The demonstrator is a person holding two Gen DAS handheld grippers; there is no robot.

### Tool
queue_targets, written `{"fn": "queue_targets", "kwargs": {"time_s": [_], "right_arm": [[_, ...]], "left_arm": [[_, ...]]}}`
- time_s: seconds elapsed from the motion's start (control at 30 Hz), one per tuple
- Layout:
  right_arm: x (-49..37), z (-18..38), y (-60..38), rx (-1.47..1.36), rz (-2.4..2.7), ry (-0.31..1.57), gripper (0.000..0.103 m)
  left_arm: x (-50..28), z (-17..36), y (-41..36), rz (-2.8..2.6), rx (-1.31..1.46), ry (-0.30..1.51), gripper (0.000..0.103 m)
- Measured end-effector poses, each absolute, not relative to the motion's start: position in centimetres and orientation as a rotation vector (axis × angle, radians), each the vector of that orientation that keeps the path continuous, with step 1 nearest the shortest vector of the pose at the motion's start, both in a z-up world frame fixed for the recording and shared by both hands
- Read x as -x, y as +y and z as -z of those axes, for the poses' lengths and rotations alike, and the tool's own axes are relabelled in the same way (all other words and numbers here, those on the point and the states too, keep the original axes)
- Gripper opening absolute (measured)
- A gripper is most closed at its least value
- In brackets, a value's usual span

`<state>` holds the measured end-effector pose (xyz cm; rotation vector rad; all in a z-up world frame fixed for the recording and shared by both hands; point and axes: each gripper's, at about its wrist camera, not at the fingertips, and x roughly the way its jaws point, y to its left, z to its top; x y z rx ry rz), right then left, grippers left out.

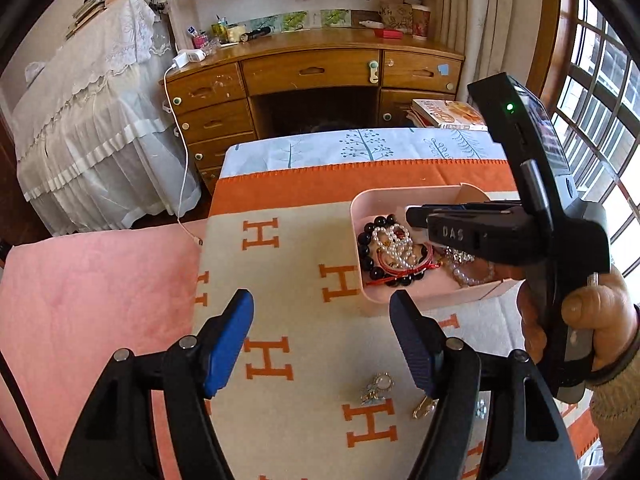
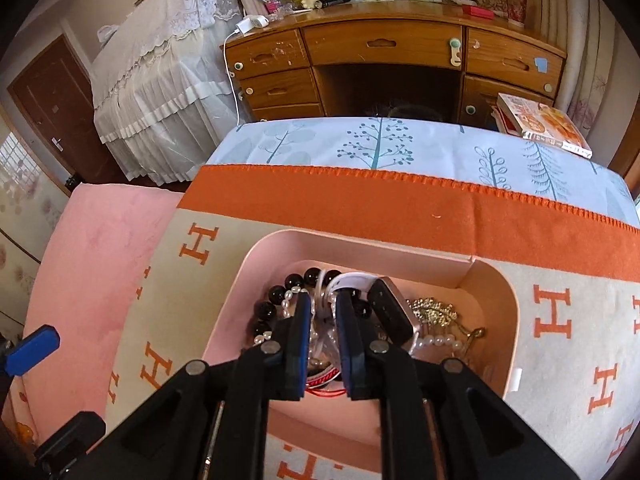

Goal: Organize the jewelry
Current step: 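Carry the necklace and watch into the pink box and open both tools, then move the left tool to the silver ring while the right tool reaches the blue flower brooch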

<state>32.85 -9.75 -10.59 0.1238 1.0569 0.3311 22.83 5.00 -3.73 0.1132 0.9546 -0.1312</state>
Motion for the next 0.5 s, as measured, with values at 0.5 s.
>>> {"fn": "queue_targets", "kwargs": {"time_s": [0.5], "right_arm": [[-23.2, 6.9, -12.5, -0.139, -0.458, 1.025, 0.016]], "left_arm": [[-19.7, 5.6, 6.3, 0.187, -0.107, 1.075, 0.069]]}}
